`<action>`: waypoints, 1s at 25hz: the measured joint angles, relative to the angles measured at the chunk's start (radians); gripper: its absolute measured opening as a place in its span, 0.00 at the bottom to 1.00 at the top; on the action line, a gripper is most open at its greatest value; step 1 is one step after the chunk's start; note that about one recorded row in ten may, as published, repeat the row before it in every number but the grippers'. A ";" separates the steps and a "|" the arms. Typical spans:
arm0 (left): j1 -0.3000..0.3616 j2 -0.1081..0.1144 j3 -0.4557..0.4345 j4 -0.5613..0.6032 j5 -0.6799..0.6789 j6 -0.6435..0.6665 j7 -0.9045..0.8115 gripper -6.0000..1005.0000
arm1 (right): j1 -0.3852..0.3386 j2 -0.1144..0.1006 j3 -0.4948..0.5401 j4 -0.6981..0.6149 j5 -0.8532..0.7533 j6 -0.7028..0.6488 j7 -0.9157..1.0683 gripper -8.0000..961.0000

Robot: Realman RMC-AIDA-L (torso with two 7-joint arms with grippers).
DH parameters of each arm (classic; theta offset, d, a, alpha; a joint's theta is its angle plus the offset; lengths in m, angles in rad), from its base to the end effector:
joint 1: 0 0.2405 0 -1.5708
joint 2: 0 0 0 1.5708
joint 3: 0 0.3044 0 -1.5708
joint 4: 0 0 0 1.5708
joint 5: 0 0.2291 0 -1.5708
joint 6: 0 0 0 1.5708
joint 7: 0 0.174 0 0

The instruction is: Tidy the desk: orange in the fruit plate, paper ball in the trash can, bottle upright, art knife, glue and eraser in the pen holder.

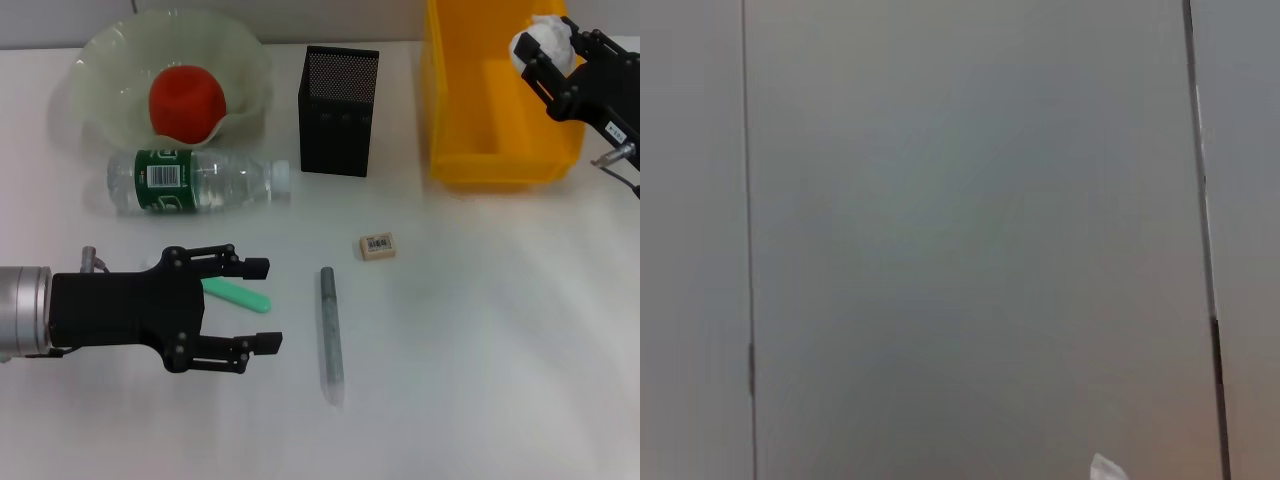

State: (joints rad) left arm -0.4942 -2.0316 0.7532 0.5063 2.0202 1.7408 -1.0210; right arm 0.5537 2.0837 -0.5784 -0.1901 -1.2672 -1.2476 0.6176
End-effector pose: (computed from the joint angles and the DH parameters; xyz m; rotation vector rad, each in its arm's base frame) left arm -0.3102 0.3197 -0.0625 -2.9469 -0.2432 -0.7730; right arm 0.3267 0.4226 -0.0418 -1.9352 0.4609 0.8837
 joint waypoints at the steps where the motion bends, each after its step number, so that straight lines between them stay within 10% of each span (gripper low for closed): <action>1: 0.000 0.000 0.000 0.000 0.000 0.000 0.000 0.81 | 0.000 0.000 0.000 0.000 0.000 0.000 0.000 0.54; 12: 0.006 -0.001 0.000 0.000 0.000 0.000 0.001 0.81 | 0.011 0.000 0.002 -0.003 0.003 0.011 -0.001 0.56; 15: 0.006 -0.001 0.000 0.000 0.000 0.000 0.002 0.81 | 0.013 0.000 0.003 -0.003 0.003 0.015 -0.001 0.80; 25: 0.006 -0.001 0.001 0.000 0.000 0.000 0.003 0.81 | 0.014 0.001 0.004 -0.004 0.005 0.015 0.013 0.86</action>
State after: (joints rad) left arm -0.4877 -2.0321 0.7543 0.5062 2.0202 1.7410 -1.0179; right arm 0.5675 2.0845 -0.5744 -0.1938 -1.2622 -1.2324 0.6310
